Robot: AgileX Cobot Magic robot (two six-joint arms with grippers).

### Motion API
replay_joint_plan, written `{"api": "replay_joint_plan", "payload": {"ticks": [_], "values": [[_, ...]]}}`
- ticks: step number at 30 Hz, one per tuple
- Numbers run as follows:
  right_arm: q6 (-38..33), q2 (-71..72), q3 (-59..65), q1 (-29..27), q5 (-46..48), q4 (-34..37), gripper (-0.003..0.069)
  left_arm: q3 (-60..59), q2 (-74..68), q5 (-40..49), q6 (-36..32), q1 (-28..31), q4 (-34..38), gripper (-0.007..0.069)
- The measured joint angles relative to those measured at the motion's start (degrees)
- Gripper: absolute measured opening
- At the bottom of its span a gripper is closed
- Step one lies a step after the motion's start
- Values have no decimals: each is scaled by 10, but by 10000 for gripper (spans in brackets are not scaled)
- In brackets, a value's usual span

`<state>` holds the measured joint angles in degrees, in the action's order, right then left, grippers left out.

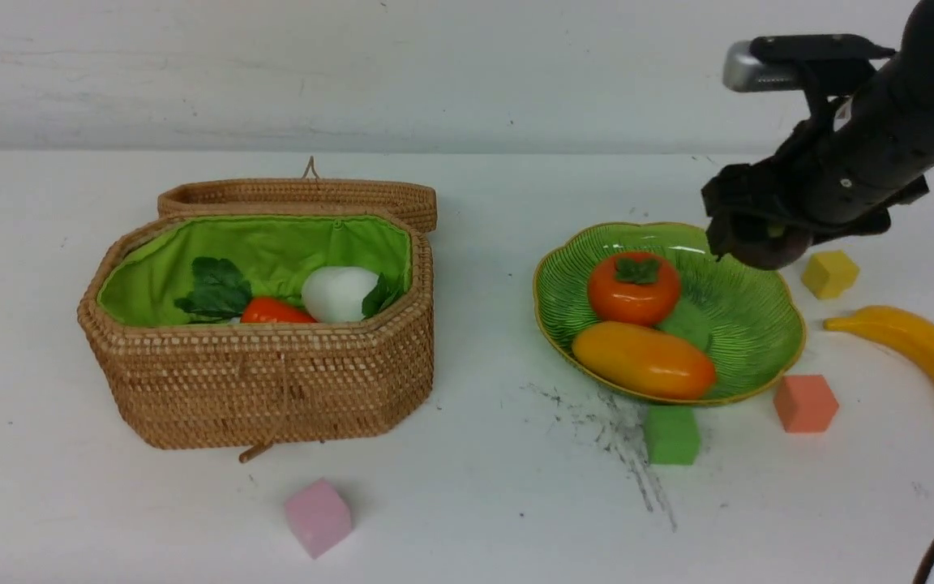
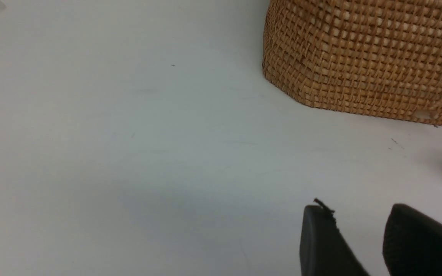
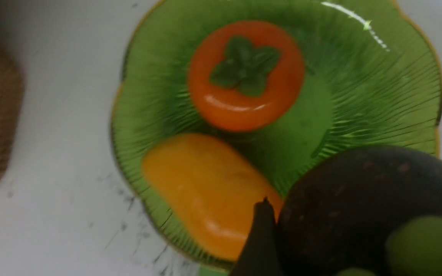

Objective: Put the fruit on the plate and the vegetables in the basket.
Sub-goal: Use the right arm to grab a mangosteen and put it into the right plate

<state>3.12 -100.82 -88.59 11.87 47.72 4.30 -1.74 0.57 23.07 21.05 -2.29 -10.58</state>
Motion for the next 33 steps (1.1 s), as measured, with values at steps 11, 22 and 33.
{"api": "replay_joint_plan", "payload": {"ticks": [11,22,33], "values": [[-11,-127,-49,-26,-71,47,580,0,0,0,0,0,0,239],[-8,-193,-62,-29,-159,45,580,0,0,0,0,0,0,239],[3,-200,-80,-29,-125,45,655,0,0,0,0,0,0,239]]}}
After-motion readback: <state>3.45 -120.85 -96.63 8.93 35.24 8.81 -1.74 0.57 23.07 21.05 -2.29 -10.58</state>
